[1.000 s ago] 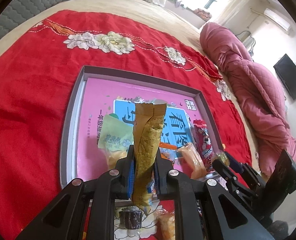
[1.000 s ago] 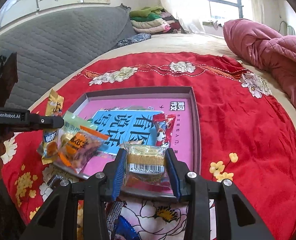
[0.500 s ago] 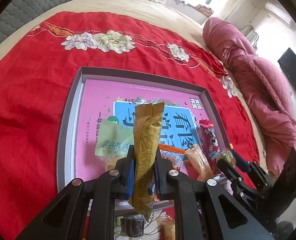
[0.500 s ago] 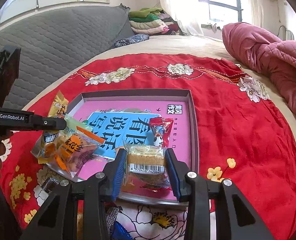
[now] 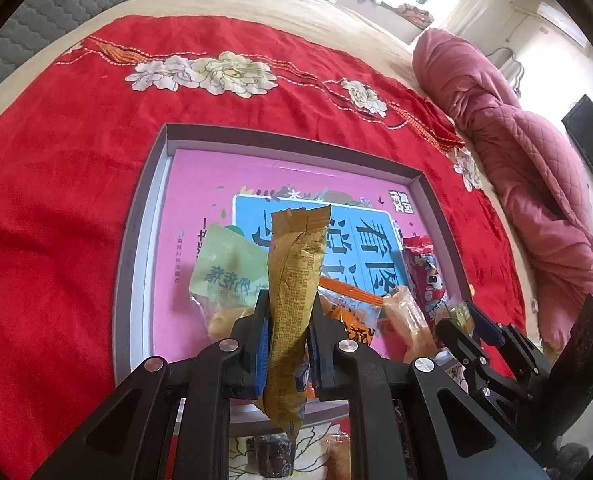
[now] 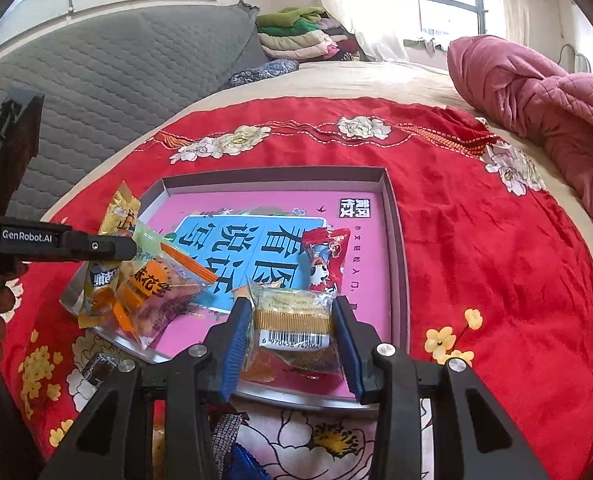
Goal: Organize snacks
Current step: 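Lower the wafer packet into the tray and open the right tool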
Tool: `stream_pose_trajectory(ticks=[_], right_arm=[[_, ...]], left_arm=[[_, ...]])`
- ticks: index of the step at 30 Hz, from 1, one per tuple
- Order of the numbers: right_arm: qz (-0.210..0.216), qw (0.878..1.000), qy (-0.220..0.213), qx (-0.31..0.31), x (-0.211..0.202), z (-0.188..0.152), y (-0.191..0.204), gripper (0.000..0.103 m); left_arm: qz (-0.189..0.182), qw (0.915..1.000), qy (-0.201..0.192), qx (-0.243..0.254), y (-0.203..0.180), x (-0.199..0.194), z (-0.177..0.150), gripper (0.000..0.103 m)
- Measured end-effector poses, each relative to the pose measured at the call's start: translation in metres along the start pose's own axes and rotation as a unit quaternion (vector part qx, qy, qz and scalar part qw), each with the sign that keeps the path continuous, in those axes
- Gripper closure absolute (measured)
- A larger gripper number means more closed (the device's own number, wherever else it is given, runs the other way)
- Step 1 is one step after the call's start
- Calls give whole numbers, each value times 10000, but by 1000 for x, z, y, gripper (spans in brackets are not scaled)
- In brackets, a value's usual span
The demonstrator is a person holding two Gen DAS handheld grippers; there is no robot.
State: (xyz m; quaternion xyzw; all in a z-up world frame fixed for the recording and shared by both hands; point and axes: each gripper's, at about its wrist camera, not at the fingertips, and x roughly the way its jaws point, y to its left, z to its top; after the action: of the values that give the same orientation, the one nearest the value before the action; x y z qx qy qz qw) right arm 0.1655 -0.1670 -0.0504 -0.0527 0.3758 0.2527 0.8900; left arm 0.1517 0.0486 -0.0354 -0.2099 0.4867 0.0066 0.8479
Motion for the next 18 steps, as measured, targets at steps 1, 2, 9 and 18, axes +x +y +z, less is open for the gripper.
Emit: stream_pose_trajectory(ticks=[1, 2, 9, 18], right_arm=[[5, 10000, 2, 13, 0, 0, 0, 61], [6, 10000, 7, 11, 0, 0, 0, 61], [36, 10000, 44, 63, 0, 0, -1, 60], [-75, 9995, 110, 271, 3, 0, -10, 59]], left_arm=[[2, 10000, -3, -9, 0, 0, 0, 87], [6, 10000, -5, -15, 1, 0, 0, 87], [22, 10000, -22, -61, 3, -1, 0, 86], [15, 10000, -28, -78, 3, -2, 1, 81]])
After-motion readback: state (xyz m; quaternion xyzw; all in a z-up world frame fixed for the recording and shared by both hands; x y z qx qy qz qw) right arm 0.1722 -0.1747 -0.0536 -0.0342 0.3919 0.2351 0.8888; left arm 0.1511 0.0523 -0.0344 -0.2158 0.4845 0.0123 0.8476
